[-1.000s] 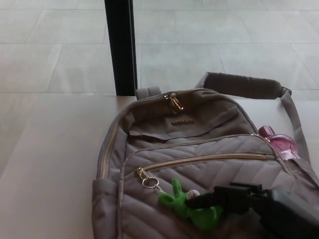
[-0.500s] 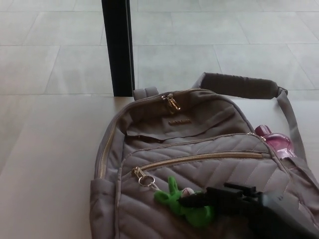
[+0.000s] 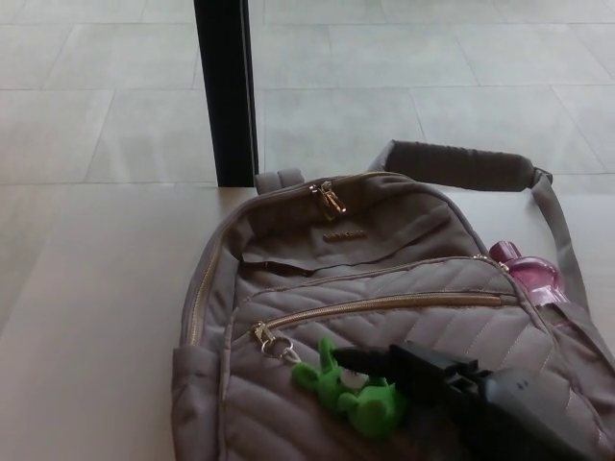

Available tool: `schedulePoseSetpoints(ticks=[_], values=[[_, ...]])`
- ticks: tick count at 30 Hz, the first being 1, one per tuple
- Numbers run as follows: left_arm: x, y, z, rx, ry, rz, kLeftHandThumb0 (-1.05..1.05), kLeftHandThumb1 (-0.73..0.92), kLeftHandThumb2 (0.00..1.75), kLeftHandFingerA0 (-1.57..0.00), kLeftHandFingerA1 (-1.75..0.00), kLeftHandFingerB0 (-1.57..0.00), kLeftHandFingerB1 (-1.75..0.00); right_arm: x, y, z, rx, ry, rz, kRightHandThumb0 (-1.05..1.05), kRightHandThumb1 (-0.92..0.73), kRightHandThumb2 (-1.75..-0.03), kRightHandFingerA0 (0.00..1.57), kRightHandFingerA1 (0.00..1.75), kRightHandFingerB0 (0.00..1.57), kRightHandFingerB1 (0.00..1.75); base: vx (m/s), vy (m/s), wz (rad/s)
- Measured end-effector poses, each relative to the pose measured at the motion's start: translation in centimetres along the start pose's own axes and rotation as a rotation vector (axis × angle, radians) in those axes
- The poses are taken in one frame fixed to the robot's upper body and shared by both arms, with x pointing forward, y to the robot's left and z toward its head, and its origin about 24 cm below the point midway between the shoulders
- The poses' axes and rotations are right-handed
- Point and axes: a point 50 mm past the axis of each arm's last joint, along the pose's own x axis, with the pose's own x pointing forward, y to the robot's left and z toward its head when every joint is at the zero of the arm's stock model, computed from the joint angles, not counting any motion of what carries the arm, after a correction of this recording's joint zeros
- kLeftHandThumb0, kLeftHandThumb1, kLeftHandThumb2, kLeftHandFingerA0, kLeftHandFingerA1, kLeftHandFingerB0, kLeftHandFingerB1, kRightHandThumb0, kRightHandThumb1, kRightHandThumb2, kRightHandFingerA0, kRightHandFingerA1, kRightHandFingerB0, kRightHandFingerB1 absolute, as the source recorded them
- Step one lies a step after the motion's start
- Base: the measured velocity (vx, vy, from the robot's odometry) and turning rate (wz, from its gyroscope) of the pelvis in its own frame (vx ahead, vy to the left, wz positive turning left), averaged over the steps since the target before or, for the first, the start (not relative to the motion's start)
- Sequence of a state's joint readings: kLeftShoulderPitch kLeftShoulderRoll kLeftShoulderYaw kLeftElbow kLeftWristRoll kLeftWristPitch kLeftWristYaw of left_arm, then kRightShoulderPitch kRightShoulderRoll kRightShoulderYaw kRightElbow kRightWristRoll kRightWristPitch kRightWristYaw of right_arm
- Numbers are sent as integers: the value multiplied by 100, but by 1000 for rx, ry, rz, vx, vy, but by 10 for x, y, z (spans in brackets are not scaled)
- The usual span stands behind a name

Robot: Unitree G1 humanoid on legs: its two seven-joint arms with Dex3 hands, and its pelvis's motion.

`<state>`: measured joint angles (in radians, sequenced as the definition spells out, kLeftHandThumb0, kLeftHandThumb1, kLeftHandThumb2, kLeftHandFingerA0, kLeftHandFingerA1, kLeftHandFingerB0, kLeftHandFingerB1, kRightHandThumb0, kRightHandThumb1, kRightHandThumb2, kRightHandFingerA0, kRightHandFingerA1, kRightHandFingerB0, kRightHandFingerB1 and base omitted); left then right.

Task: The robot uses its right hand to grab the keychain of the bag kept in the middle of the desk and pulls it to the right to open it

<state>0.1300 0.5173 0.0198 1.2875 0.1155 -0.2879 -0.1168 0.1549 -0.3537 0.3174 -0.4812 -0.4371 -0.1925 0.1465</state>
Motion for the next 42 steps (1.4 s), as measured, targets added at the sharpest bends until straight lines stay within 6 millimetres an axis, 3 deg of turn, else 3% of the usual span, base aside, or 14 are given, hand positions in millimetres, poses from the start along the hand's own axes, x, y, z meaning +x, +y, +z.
schedulePoseSetpoints(ticks=[2, 7, 8, 10, 11, 13, 16, 17, 26, 28, 34, 37, 41, 42], values=[[0, 0, 0, 0, 1, 0, -50, 61, 58, -79, -81, -62, -43, 0, -1, -1, -5, 0, -4, -51, -46, -76, 73, 72, 6, 24, 0, 0, 0], [0, -1, 0, 6, -1, -2, -49, 61, 58, -76, -80, -61, -43, -2, -3, -4, -20, -9, -13, -50, -46, -78, 72, 70, 4, 23, 0, 0, 0], [0, -1, 0, 8, -1, -3, -49, 61, 58, -76, -80, -62, -44, -2, -4, -5, -24, -11, -13, -46, -56, -60, 75, 64, 7, 24, 0, 0, 0], [0, -1, 0, 9, -1, -3, -49, 60, 58, -77, -80, -63, -44, -2, -7, -6, -35, -16, -18, -47, -57, -58, 78, 64, 10, 30, 0, 0, 0], [0, -1, 0, 10, -1, -3, -50, 60, 58, -75, -78, -63, -44, -1, -8, -6, -40, -18, -20, -54, -47, -76, 76, 70, 5, 41, 0, 0, 0], [0, -1, 0, 14, 0, -4, -51, 61, 58, -74, -87, -63, -44, -1, -10, -7, -47, -21, -22, -47, -57, -58, 82, 65, 12, 32, 0, 0, 0], [0, -2, -1, 16, 3, -5, -51, 61, 59, -77, -99, -64, -44, 2, -12, -7, -55, -29, -22, -48, -56, -57, 87, 68, 18, 34, 0, 0, 0], [0, -2, -1, 16, 3, -5, -51, 63, 59, -74, -86, -62, -43, 2, -12, -8, -57, -32, -23, -49, -56, -57, 89, 69, 26, 35, 0, 0, 0], [0, -2, -1, 22, 4, -8, -52, 62, 59, -82, -90, -65, -44, 15, -17, -13, -89, -39, -19, -52, -60, -59, 92, 72, 48, 41, 0, 0, 0], [0, -2, -1, 21, 4, -8, -52, 63, 59, -72, -73, -62, -44, 20, -18, -16, -97, -36, -19, -54, -60, -58, 92, 73, 50, 44, 0, 0, 0], [-1, -2, -2, 22, -4, -9, -52, 63, 59, -81, -94, -65, -44, 30, -20, -20, -121, -29, 3, -54, -59, -58, 96, 70, 52, 45, 0, 0, 0], [-1, -3, -2, 23, -7, -10, -51, 65, 60, -74, -79, -62, -44, 32, -21, -20, -133, -31, 16, -53, -59, -58, 94, 73, 49, 46, 0, 0, 0], [-1, -2, -2, 19, -11, -8, -48, 64, 59, -75, -82, -64, -45, 33, -22, -19, -146, -28, 33, -53, -59, -58, 96, 76, 48, 47, 0, 0, 0], [-1, -2, -2, 19, -10, -8, -47, 64, 59, -73, -79, -64, -45, 33, -23, -19, -147, -28, 35, -56, -47, -86, 92, 81, 43, 56, 0, 0, 0]])
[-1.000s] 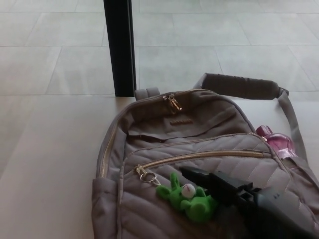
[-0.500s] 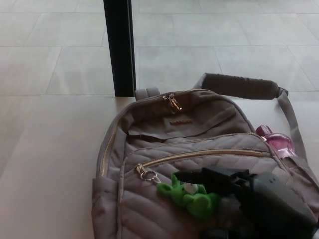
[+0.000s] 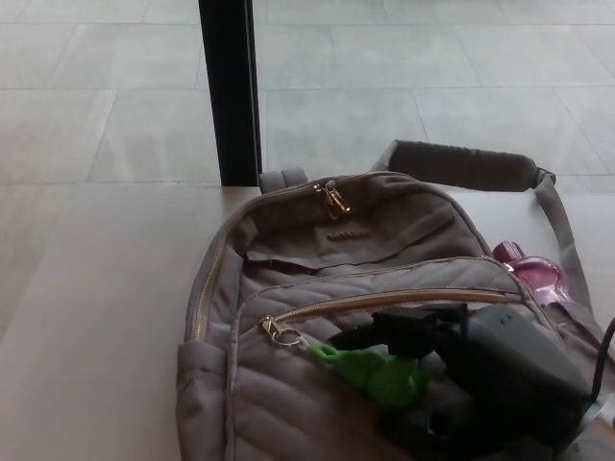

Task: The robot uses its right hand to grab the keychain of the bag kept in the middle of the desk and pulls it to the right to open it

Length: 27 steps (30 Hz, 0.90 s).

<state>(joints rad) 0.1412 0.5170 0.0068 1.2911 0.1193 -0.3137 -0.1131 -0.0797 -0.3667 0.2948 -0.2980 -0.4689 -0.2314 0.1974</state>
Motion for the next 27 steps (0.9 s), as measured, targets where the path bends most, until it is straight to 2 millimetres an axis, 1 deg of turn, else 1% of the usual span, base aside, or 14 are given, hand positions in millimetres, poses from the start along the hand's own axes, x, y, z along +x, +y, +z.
schedulePoseSetpoints(ticks=[1, 2, 6, 7, 11, 13, 15, 16, 20, 22, 23, 25, 26, 27], values=[[0, 0, -1, 0, 2, 0, -47, 64, 59, -73, -79, -64, -45, 0, 0, 0, -2, 0, 3, -56, -47, -86, 92, 81, 43, 56, 0, 0, 0], [0, 0, -1, 0, 2, -1, -47, 64, 59, -74, -81, -64, -45, 0, 0, 0, -5, 1, 6, -52, -60, -58, 97, 73, 50, 44, 0, 0, 0], [-1, -1, -2, 1, 4, -1, -47, 63, 59, -75, -84, -66, -45, -2, -1, 0, -12, 3, 11, -52, -61, -59, 100, 77, 52, 45, 0, 0, 0], [-1, -1, -2, 0, 5, -1, -49, 63, 60, -77, -104, -66, -46, -3, -1, 0, -15, 5, 12, -51, -61, -59, 106, 81, 53, 46, 0, 0, 0], [-2, 0, -4, -12, 7, 0, -49, 63, 59, -77, -103, -64, -45, -3, 0, 1, -26, 5, 15, -44, -63, -60, 111, 88, 50, 45, 0, 0, 0], [-2, -1, -5, -19, 8, -1, -48, 62, 59, -78, -89, -68, -46, -3, 0, 2, -37, 7, 17, -43, -62, -59, 108, 88, 49, 46, 0, 0, 0], [-2, -1, -5, -24, 7, -1, -48, 62, 59, -78, -89, -68, -46, -3, -1, 3, -50, 9, 15, -43, -62, -59, 108, 88, 49, 46, 0, 0, 0], [-2, -1, -5, -26, 6, -1, -48, 62, 59, -76, -104, -67, -45, -3, -1, 3, -54, 11, 15, -44, -63, -58, 110, 84, 50, 47, 0, 0, 0], [-2, -2, -5, -30, 8, -3, -48, 62, 59, -77, -96, -65, -46, -3, -1, 1, -69, 22, 10, -43, -64, -60, 113, 88, 47, 49, 0, 0, 0], [-2, -2, -6, -34, 9, -3, -47, 62, 59, -78, -98, -66, -45, -3, -2, 1, -76, 25, 7, -42, -64, -60, 115, 89, 45, 48, 0, 0, 0], [-2, -3, -7, -38, 11, -6, -45, 63, 59, -74, -78, -66, -45, -3, -2, 1, -81, 27, 6, -41, -64, -59, 112, 92, 42, 46, 0, 0, 0], [-2, -5, -7, -42, 11, -10, -45, 63, 59, -74, -78, -66, -45, -4, -2, 0, -87, 31, 0, -41, -64, -59, 112, 92, 42, 46, 0, 0, 0], [-2, -6, -7, -45, 12, -12, -45, 63, 59, -77, -81, -67, -45, -4, -2, 0, -89, 33, -2, -47, -49, -85, 107, 101, 30, 53, 0, 0, 0], [-2, -7, -7, -46, 12, -14, -45, 63, 59, -77, -79, -67, -45, -4, -3, 0, -91, 34, -6, -50, -49, -86, 107, 102, 25, 52, 0, 0, 0]])
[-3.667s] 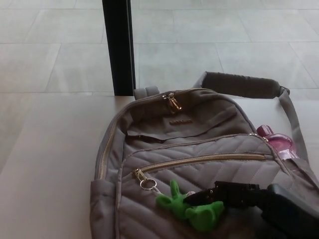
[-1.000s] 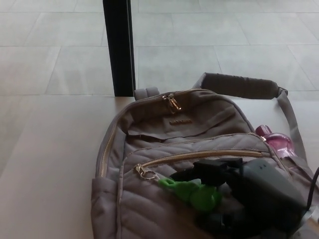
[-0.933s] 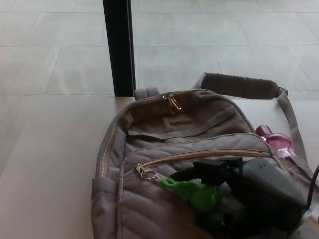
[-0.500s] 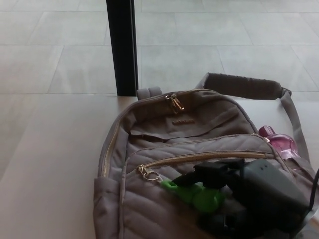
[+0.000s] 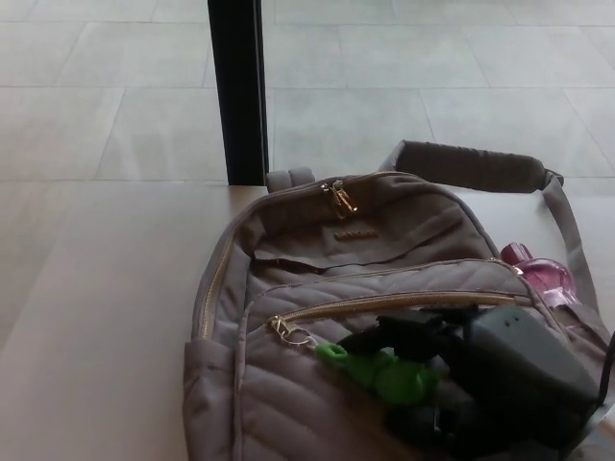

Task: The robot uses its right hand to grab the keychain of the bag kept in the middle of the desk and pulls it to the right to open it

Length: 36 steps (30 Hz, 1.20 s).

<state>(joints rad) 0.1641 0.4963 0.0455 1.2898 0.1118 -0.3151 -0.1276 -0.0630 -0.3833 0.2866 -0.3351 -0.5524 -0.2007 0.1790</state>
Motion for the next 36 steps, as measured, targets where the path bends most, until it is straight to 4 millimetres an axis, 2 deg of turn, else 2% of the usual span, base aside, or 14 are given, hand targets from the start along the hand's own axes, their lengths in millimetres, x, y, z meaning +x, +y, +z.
schedulePoseSetpoints(ticks=[1, 4, 6, 10, 11, 13, 14, 16, 18, 20, 21, 24, 35, 36], values=[[0, -1, 0, -1, 0, -1, -46, 61, 60, -81, -80, -67, -46, 0, 0, 0, -2, 1, -3, -43, -62, -57, 109, 104, 29, 39, 0, 0, 0], [0, -2, 0, -5, 2, -5, -45, 63, 59, -79, -72, -67, -45, 1, -2, 1, -9, 5, -14, -36, -39, -90, 103, 99, 0, 46, 0, 0, 0], [0, -3, 0, -6, 2, -7, -46, 62, 59, -83, -79, -67, -46, 2, -4, 2, -13, 7, -21, -52, -58, -60, 107, 87, 10, 27, 0, 0, 0], [1, -6, 0, -9, 1, -12, -46, 63, 59, -80, -77, -69, -46, 4, -6, 2, -25, 21, -33, -78, -50, -88, 99, 97, 0, 10, 0, 0, 0], [1, -7, 0, -9, 1, -13, -45, 63, 59, -80, -76, -70, -46, 4, -7, 1, -29, 28, -35, -75, -61, -60, 100, 96, 0, 9, 0, 0, 0], [1, -8, 0, -10, 1, -14, -48, 63, 59, -81, -83, -71, -46, 4, -7, 0, -35, 43, -39, -92, -54, -92, 100, 101, 0, 0, 0, 0, 0], [1, -8, 0, -10, 1, -14, -48, 63, 59, -79, -77, -70, -46, 4, -7, 0, -38, 52, -41, -82, -64, -60, 101, 103, 0, 7, 0, 0, 0], [1, -8, 0, -9, 1, -13, -49, 64, 59, -80, -85, -71, -46, 4, -8, -2, -49, 72, -45, -88, -55, -91, 103, 103, 0, 8, 0, 0, 0], [1, -8, -1, -8, 1, -11, -48, 64, 60, -77, -87, -69, -46, 4, -8, -3, -56, 90, -48, -76, -66, -61, 109, 99, 8, 26, 0, 0, 0], [1, -8, -1, -8, 1, -10, -48, 64, 59, -73, -78, -69, -47, 4, -9, -4, -66, 103, -50, -79, -55, -90, 106, 100, 7, 39, 0, 0, 0], [1, -8, -1, -7, 0, -10, -48, 64, 59, -79, -87, -70, -46, 4, -9, -4, -72, 109, -49, -67, -65, -60, 116, 93, 23, 35, 0, 0, 0], [1, -8, -1, -8, 0, -10, -48, 63, 58, -80, -85, -72, -47, 5, -10, -3, -89, 127, -50, -62, -50, -87, 116, 98, 27, 50, 0, 0, 0], [0, -9, -3, -9, 5, -9, -49, 65, 60, -80, -77, -71, -47, 4, -10, -12, -112, 222, -62, -54, -47, -84, 116, 117, 59, 61, 0, 0, 0], [0, -9, -2, -9, 4, -8, -51, 66, 60, -79, -75, -70, -47, 4, -9, -13, -114, 232, -61, -49, -60, -58, 111, 119, 71, 49, 0, 0, 0]])
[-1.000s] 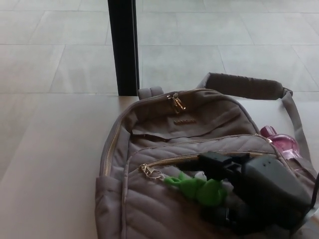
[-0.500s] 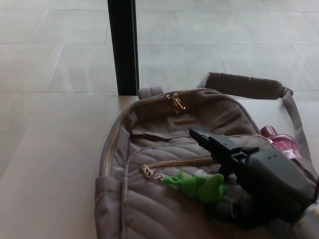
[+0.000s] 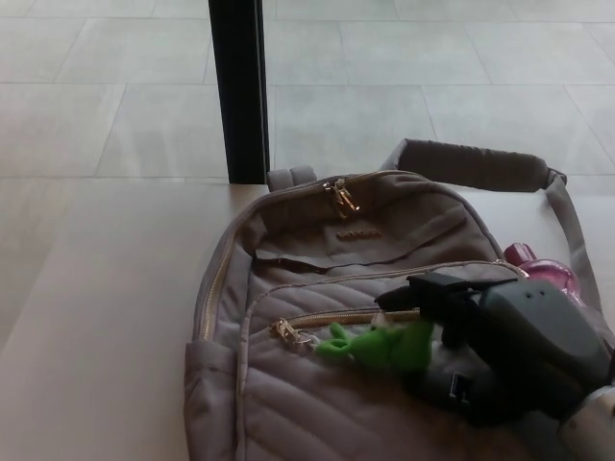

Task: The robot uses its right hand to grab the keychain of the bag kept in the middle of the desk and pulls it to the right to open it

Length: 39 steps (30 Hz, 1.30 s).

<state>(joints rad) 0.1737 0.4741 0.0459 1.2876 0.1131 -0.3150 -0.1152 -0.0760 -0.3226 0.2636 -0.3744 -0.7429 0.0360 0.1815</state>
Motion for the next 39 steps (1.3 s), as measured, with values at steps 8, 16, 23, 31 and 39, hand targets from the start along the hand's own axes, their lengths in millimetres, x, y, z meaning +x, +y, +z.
schedulePoseSetpoints(ticks=[8, 16, 23, 31, 39], values=[[0, 0, 1, 4, -3, 2, -58, 68, 61, -80, -78, -73, -49, 0, 2, -5, -4, 17, -18, -30, -67, -68, 94, 175, 88, 65, 0, 0, 0], [0, 1, 1, -8, -10, 10, -62, 72, 62, -77, -63, -71, -46, -1, 4, -9, 25, -13, -80, -23, -57, -86, 103, 175, 89, 101, 0, 0, 0], [-1, 1, -1, -11, -8, 11, -67, 78, 64, -75, -63, -67, -44, -2, 6, -5, 65, -47, -180, -30, -43, -98, 128, 138, 80, 87, 0, 0, 0], [-1, 1, -1, -10, -8, 11, -71, 80, 64, -78, -63, -69, -45, -3, 5, 0, 76, -63, -270, -19, -48, -104, 97, 175, 68, 165, 0, 0, 0], [-2, 1, -3, -8, -6, 10, -78, 83, 65, -79, -61, -70, -44, -4, 2, 1, 60, -52, -301, -13, -59, -105, 112, 174, 78, 146, 0, 0, 0]])
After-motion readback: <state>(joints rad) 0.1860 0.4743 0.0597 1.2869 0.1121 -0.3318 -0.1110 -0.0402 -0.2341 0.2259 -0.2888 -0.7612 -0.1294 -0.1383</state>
